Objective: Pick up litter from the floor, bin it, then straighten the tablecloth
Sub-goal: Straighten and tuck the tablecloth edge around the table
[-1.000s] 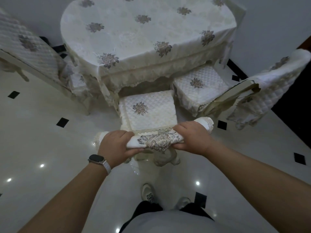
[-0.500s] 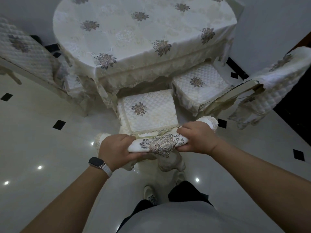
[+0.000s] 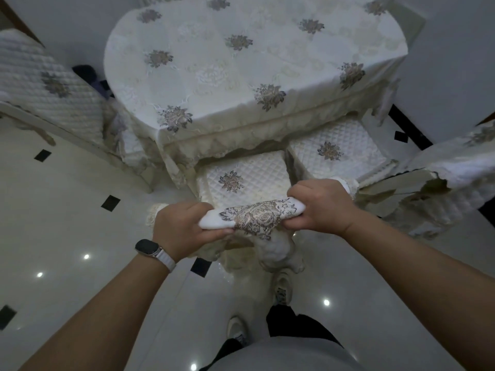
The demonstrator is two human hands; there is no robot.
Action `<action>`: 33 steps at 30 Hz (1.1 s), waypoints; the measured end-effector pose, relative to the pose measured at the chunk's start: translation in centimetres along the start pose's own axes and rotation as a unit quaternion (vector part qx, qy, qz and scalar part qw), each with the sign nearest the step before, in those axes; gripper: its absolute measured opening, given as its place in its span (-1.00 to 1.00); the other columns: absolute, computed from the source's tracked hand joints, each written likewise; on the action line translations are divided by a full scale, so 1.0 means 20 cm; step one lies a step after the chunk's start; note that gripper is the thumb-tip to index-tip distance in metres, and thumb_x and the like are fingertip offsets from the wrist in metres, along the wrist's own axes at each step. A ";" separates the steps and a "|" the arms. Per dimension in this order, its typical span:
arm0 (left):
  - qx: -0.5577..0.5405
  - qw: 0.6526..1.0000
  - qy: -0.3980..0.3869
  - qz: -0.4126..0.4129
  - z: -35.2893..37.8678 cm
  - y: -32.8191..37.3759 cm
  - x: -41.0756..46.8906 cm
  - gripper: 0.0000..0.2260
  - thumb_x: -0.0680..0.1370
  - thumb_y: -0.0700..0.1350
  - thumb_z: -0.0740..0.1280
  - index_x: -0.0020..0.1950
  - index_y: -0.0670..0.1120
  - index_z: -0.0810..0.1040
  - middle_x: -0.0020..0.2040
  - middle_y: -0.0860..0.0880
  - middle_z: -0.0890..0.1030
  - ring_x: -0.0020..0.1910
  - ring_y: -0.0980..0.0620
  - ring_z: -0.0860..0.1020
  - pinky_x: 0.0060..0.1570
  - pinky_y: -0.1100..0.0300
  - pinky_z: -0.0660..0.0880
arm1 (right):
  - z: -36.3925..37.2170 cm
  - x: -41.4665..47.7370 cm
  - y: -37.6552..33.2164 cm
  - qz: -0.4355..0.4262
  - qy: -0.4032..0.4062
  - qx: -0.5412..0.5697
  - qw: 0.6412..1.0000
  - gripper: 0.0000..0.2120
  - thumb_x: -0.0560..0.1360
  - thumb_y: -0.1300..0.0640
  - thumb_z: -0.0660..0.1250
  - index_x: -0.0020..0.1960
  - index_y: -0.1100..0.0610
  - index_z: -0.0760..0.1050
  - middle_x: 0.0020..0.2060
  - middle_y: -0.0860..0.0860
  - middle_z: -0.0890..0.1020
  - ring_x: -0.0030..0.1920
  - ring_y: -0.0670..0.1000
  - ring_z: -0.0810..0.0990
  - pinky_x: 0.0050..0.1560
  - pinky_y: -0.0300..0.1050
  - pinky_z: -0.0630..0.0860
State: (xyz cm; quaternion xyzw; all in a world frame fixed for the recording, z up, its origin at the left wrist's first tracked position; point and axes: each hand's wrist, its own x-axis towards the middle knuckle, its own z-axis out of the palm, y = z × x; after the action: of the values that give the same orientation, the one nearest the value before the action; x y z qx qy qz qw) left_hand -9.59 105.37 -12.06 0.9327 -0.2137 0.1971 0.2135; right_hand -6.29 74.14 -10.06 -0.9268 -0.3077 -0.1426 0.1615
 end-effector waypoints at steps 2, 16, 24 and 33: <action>0.002 1.000 0.004 -0.009 0.03 0.01 0.07 -0.44 0.41 0.46 0.25 -0.15 -0.02 0.67 -0.29 0.05 0.64 -0.34 0.05 0.58 -0.39 0.20 0.48 | -0.01 0.05 0.08 -0.007 0.004 0.005 1.000 -0.51 0.26 -0.35 0.28 -0.31 0.11 0.52 -0.43 -0.02 0.54 -0.42 0.07 0.53 -0.49 -0.06 0.43; 0.034 0.998 0.009 -0.043 0.16 0.08 0.40 -0.48 0.40 0.45 0.25 -0.21 0.01 0.65 -0.35 0.08 0.60 -0.41 0.12 0.51 -0.41 0.33 0.31 | -0.03 0.25 0.47 -0.048 0.033 0.009 0.998 -0.51 0.29 -0.35 0.29 -0.34 0.11 0.48 -0.44 0.00 0.53 -0.45 0.09 0.52 -0.51 -0.06 0.42; 0.025 0.999 0.018 -0.041 0.18 0.00 0.46 -0.47 0.40 0.45 0.26 -0.18 0.01 0.66 -0.33 0.08 0.62 -0.38 0.12 0.54 -0.40 0.32 0.37 | 0.01 0.32 0.49 -0.062 0.061 0.000 0.996 -0.53 0.26 -0.32 0.41 -0.36 0.10 0.44 -0.46 -0.02 0.50 -0.48 0.06 0.49 -0.53 -0.15 0.35; 0.021 1.000 0.004 -0.021 0.20 -0.13 0.56 -0.47 0.40 0.44 0.28 -0.15 -0.02 0.67 -0.30 0.06 0.63 -0.35 0.08 0.56 -0.42 0.23 0.45 | 0.06 0.43 0.51 -0.049 0.054 -0.011 0.997 -0.52 0.26 -0.31 0.39 -0.34 0.12 0.46 -0.45 0.00 0.52 -0.46 0.08 0.51 -0.53 -0.11 0.39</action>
State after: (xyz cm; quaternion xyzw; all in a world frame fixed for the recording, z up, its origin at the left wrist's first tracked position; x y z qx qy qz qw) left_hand 2.22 102.06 -11.10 0.9405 -0.1890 0.2002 0.1989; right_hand 6.82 71.26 -10.13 -0.9033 -0.3417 -0.2036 0.1605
